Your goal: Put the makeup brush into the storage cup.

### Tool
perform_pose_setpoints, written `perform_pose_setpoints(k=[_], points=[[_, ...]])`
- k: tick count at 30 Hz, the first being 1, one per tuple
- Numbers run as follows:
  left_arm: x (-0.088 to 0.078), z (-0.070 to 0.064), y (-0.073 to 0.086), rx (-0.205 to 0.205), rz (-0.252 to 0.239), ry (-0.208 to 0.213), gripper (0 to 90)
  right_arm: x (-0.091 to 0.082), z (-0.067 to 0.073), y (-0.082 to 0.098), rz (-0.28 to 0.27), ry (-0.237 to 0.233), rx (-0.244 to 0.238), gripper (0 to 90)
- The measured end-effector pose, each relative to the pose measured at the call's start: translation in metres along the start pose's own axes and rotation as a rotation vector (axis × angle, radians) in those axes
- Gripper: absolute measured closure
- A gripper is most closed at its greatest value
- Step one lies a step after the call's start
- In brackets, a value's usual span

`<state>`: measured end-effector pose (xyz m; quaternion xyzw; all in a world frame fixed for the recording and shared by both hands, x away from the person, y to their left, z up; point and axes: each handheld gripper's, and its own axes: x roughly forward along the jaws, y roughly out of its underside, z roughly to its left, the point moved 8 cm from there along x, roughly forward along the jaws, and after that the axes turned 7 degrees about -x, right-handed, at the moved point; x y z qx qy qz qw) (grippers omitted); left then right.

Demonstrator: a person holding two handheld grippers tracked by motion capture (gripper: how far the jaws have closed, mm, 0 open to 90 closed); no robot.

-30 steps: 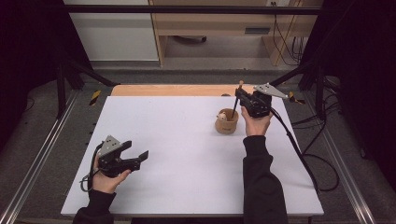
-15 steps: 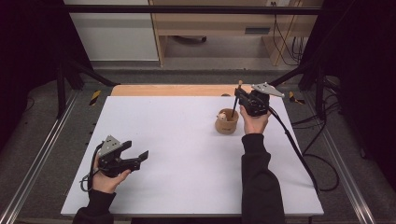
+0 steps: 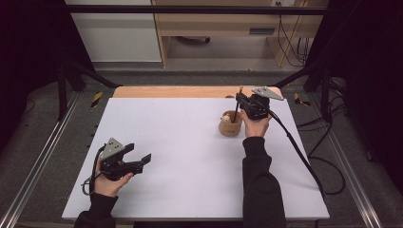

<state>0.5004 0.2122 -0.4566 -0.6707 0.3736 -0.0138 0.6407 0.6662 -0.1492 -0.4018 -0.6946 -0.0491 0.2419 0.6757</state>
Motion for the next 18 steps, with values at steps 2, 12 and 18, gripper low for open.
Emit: perform_pose_setpoints(k=[2, 12, 18], points=[[0.0, 0.0, 0.0, 0.0, 0.001, 0.0, 19.3, 0.002, 0.0, 0.004, 0.014, 0.001, 0.004, 83.6], [0.0, 0.0, 0.0, 0.001, -0.001, 0.0, 19.3, 0.009, -0.001, 0.022, 0.045, 0.008, 0.013, 83.6], [0.0, 0.0, 0.0, 0.001, 0.001, -0.001, 19.3, 0.01, -0.001, 0.029, 0.067, 0.01, 0.012, 83.5]])
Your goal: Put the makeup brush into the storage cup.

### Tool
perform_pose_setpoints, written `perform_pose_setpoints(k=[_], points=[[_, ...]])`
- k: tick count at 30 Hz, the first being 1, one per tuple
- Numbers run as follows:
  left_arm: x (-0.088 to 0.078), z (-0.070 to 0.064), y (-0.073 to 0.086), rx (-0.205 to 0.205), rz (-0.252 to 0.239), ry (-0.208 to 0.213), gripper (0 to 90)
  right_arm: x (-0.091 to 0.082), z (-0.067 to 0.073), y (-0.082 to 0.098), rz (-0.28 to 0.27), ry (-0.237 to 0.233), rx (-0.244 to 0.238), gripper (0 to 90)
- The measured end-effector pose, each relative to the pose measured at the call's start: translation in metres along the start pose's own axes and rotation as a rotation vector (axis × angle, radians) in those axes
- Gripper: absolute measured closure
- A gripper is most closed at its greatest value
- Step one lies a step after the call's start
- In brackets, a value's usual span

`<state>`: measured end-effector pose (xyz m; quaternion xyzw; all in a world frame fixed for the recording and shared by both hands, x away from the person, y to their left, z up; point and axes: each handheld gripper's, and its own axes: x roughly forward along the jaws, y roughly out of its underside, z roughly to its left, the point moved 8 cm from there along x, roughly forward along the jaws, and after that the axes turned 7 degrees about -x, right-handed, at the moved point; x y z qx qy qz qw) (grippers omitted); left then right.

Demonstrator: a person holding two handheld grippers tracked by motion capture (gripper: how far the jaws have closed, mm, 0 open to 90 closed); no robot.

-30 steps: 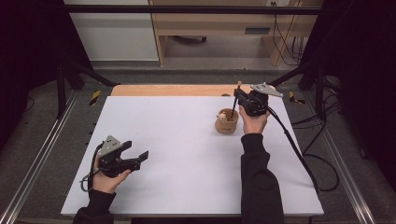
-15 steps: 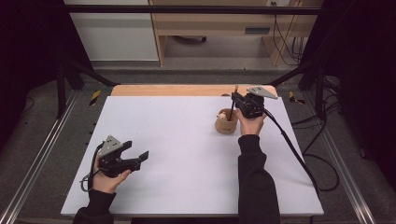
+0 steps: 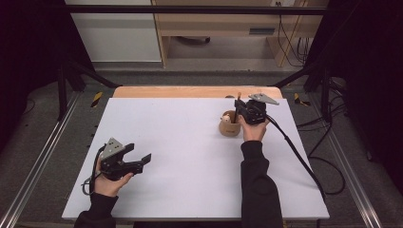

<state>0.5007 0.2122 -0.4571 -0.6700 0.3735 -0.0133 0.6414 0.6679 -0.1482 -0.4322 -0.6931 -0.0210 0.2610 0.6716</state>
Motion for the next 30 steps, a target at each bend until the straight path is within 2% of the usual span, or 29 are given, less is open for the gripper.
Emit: perform_pose_setpoints(k=[15, 30], points=[[0.0, 0.0, 0.0, 0.002, 0.002, 0.001, 19.3, 0.005, 0.004, 0.01, 0.03, -0.003, 0.001, 83.3], [0.001, 0.0, 0.001, 0.003, 0.004, -0.001, 19.4, 0.004, -0.003, 0.018, 0.044, 0.015, 0.014, 80.9]])
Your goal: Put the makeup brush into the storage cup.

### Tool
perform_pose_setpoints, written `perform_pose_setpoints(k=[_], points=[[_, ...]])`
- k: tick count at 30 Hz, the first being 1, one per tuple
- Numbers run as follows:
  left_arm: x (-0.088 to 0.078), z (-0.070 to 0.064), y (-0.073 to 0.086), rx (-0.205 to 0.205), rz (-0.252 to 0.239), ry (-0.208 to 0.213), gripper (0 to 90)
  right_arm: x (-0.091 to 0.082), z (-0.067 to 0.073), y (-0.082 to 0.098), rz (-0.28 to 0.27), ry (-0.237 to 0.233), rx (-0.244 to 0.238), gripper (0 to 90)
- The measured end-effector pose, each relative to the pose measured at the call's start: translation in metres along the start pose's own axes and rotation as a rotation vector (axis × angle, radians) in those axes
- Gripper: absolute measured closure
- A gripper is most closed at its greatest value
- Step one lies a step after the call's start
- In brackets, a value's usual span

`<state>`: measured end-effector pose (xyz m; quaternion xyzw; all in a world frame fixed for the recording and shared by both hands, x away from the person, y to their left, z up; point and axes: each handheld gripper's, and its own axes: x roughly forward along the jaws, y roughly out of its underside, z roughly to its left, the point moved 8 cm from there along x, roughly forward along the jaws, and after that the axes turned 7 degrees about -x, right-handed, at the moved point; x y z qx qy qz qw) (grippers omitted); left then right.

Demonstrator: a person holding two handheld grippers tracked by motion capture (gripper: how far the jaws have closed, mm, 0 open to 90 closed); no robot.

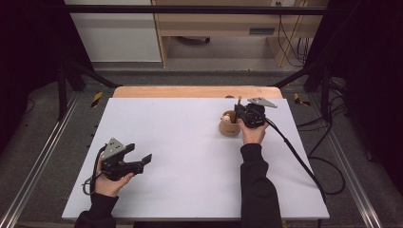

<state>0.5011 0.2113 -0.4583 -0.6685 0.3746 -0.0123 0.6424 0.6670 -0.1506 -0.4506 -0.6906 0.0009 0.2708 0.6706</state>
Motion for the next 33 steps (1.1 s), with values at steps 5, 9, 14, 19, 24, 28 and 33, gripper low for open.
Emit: perform_pose_setpoints(k=[5, 9, 14, 19, 24, 28, 33], points=[[0.001, 0.0, 0.001, 0.0, 0.003, -0.002, 19.3, 0.0, -0.001, 0.001, 0.008, 0.001, -0.003, 77.3], [0.0, 0.0, 0.001, -0.002, 0.002, -0.001, 19.3, -0.002, -0.001, 0.001, 0.005, 0.004, -0.012, 71.0], [0.001, 0.0, 0.001, -0.001, 0.002, -0.003, 19.3, -0.009, 0.004, -0.001, -0.009, -0.015, -0.026, 63.3], [0.001, -0.001, 0.001, 0.0, 0.004, -0.003, 19.3, -0.02, 0.009, -0.004, -0.023, -0.046, -0.017, 54.8], [0.002, -0.002, 0.002, 0.004, 0.009, -0.004, 19.3, -0.036, 0.012, -0.004, -0.035, -0.058, -0.044, 45.7], [0.002, -0.003, 0.002, 0.009, 0.008, -0.004, 19.3, -0.049, 0.017, -0.001, -0.027, -0.08, -0.077, 37.2], [0.002, -0.003, 0.002, 0.01, 0.006, -0.006, 19.3, -0.065, 0.024, 0.003, -0.021, -0.106, -0.116, 26.6]])
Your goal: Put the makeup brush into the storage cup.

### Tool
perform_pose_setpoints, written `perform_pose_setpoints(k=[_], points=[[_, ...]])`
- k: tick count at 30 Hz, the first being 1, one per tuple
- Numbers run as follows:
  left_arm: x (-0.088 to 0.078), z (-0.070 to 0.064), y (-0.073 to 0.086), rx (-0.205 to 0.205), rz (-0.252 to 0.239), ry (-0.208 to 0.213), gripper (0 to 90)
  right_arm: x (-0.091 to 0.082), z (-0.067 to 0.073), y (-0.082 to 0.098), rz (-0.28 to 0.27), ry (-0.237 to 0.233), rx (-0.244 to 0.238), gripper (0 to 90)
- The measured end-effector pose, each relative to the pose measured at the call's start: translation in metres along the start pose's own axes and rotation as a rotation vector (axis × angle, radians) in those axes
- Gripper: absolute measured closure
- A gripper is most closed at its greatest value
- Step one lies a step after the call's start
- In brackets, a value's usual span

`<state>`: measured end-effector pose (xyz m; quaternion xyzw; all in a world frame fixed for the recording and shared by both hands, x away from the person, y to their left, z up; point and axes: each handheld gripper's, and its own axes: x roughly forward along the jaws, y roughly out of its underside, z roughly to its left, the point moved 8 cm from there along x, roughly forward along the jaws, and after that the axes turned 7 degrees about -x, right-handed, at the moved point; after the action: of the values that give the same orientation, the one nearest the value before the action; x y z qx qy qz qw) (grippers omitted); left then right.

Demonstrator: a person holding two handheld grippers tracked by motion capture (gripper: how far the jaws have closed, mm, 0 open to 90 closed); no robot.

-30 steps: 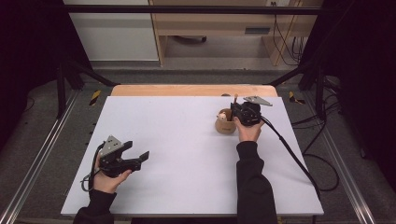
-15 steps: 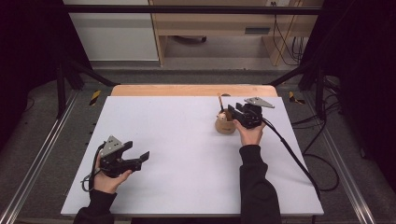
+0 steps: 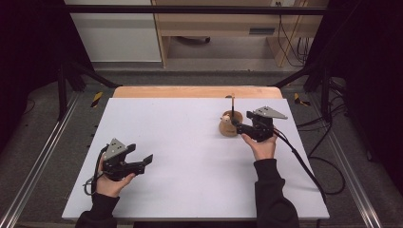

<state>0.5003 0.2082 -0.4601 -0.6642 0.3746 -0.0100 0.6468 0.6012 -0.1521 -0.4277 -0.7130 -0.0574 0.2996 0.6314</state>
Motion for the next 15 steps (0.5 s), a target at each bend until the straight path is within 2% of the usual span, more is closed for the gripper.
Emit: perform_pose_setpoints(k=[4, 8, 15], points=[[0.0, -0.001, 0.0, 0.001, 0.002, 0.0, 19.2, -0.012, 0.01, 0.0, -0.003, -0.037, -0.027, 19.2], [0.0, -0.001, 0.0, 0.002, 0.001, 0.0, 19.1, -0.025, 0.018, 0.0, -0.018, -0.073, -0.028, 13.4], [-0.001, -0.001, 0.0, 0.002, -0.002, -0.001, 18.9, -0.043, 0.026, 0.006, -0.019, -0.104, -0.025, 7.9]])
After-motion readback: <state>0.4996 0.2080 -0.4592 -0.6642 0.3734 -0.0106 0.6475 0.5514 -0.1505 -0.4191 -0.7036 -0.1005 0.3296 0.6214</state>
